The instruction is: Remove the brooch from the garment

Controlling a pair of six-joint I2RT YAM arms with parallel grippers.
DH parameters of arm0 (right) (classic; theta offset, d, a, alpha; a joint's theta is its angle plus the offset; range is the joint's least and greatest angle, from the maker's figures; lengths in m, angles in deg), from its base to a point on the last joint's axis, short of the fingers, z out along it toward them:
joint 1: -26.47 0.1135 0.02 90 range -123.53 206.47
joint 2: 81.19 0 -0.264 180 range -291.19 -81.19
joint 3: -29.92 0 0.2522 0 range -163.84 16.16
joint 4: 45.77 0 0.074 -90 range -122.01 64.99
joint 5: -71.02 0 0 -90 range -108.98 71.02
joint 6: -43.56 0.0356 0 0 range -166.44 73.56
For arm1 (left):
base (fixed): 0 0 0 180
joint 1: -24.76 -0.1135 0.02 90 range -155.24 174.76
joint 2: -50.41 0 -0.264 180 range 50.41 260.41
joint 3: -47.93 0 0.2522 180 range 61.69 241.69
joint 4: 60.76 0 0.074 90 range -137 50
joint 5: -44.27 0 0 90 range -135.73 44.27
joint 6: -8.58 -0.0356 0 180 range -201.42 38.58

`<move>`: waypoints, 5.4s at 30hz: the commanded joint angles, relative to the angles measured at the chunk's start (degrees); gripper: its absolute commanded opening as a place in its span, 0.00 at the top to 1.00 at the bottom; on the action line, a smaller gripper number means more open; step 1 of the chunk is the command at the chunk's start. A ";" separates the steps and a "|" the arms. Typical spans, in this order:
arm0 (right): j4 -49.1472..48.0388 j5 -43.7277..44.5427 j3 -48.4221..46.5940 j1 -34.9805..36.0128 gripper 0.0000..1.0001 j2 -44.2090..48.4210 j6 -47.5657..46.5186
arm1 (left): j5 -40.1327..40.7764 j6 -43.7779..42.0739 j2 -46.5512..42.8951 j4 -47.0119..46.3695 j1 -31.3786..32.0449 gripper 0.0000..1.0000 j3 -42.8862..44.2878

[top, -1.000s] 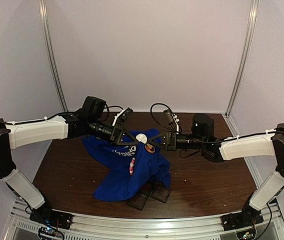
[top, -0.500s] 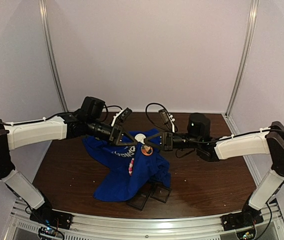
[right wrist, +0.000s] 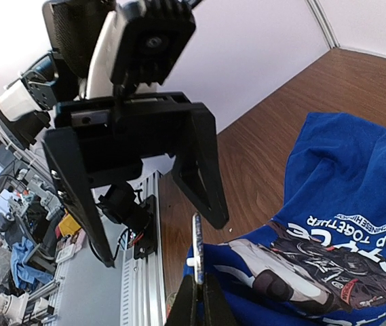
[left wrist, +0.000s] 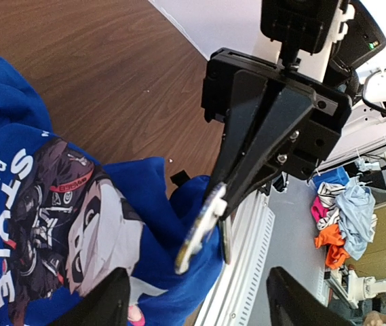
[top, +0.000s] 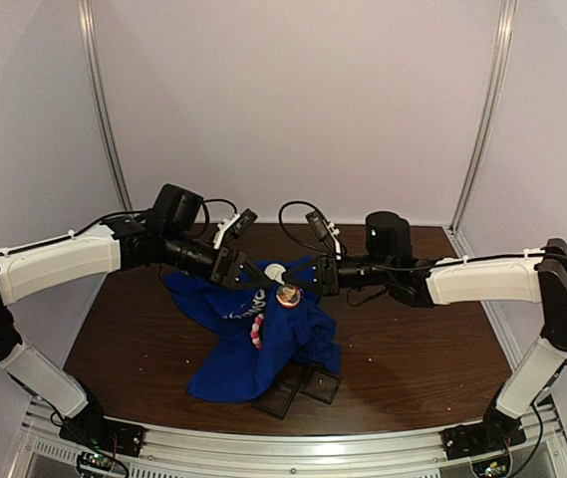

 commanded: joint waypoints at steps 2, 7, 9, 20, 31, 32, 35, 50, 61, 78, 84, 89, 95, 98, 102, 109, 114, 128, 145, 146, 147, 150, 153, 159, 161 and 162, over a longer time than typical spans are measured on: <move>17.72 -1.86 -6.93 0.20 1.00 1.53 -11.31 | 5.44 -4.92 -3.06 3.76 0.28 0.23 2.02; 24.31 -7.06 -10.60 0.29 1.00 0.86 -15.28 | 3.49 -4.53 -2.51 3.23 0.28 0.29 2.35; 25.97 -9.78 -11.64 0.29 1.00 0.59 -16.12 | 3.87 -4.47 -2.24 3.46 0.28 0.31 2.42; 34.96 -13.54 -18.05 1.21 1.00 -2.77 -20.52 | -0.21 -3.85 -0.52 2.82 0.28 0.48 2.88; 37.27 -13.53 -19.64 1.26 1.00 -3.97 -22.10 | -5.68 -4.12 -0.40 1.64 0.24 0.78 2.17; 37.25 -13.54 -19.67 1.26 1.00 -4.07 -22.09 | -5.81 -4.12 -0.44 1.64 0.28 0.78 2.09; 37.20 -13.78 -19.76 1.27 1.00 -4.08 -22.05 | -5.95 -4.15 -0.10 1.64 0.28 0.76 1.99; 35.42 -13.54 -19.09 1.26 1.00 -4.22 -21.43 | -5.95 -5.23 1.53 3.22 1.51 0.97 2.83; 15.87 -4.75 -6.32 1.17 0.38 3.81 -10.67 | -6.55 0.29 -3.12 -5.88 1.44 1.00 -1.45; -11.50 -0.36 3.43 4.77 0.14 2.68 5.11 | -7.85 2.66 -8.32 -10.68 1.45 1.00 -3.90; -14.36 -0.87 2.65 5.24 0.27 0.51 7.80 | -7.94 2.55 -8.79 -10.67 1.42 1.00 -3.97; -17.30 -0.98 2.65 5.44 0.38 -1.17 10.37 | -8.14 2.55 -8.78 -10.74 1.42 1.00 -3.99; -17.80 -1.21 1.96 5.47 0.46 -2.16 11.48 | -8.16 2.50 -8.88 -10.75 1.42 1.00 -4.07; -18.25 -1.50 1.77 5.47 0.49 -2.41 11.86 | -8.22 2.46 -8.90 -10.75 1.42 1.00 -4.07; -19.32 -1.76 1.78 5.47 0.51 -2.84 12.71 | -8.24 2.46 -8.84 -10.75 1.47 1.00 -4.07; -18.87 -1.44 0.90 5.52 0.61 -3.92 13.62 | -8.32 2.47 -8.91 -10.84 1.42 1.00 -4.07; -18.14 -0.72 0.65 5.47 0.73 -4.65 14.07 | -8.40 2.38 -8.99 -10.84 1.43 1.00 -4.07; -17.43 -0.12 -0.08 5.39 0.94 -7.33 17.23 | -10.08 1.98 -9.25 -10.84 1.42 1.00 -4.07; -10.75 1.62 -2.62 3.28 1.00 -12.84 24.51 | -13.59 1.85 -9.88 -11.63 1.49 1.00 -4.51; -10.58 1.50 -3.06 3.20 1.00 -13.15 24.69 | -13.67 1.89 -9.89 -11.70 1.51 1.00 -4.59; -10.39 1.44 -3.37 3.17 1.00 -13.42 24.82 | -13.79 1.93 -9.89 -11.72 1.51 1.00 -4.60; -9.31 1.23 -4.50 3.03 1.00 -14.25 24.75 | -13.86 1.93 -9.93 -11.75 1.59 1.00 -4.69; -8.18 1.01 -5.65 2.97 1.00 -14.74 24.22 | -13.38 1.32 -9.82 -11.19 2.29 1.00 -4.68; -5.30 0.95 -7.66 2.76 1.00 -15.28 22.67 | -13.32 0.97 -9.67 -10.58 2.72 1.00 -4.45; -4.59 1.04 -8.16 2.67 0.98 -15.32 22.03 | -13.26 0.97 -9.66 -10.49 2.74 1.00 -4.43; -4.30 1.05 -8.49 2.71 0.97 -15.29 21.73 | -13.17 1.02 -9.63 -10.49 2.74 1.00 -4.49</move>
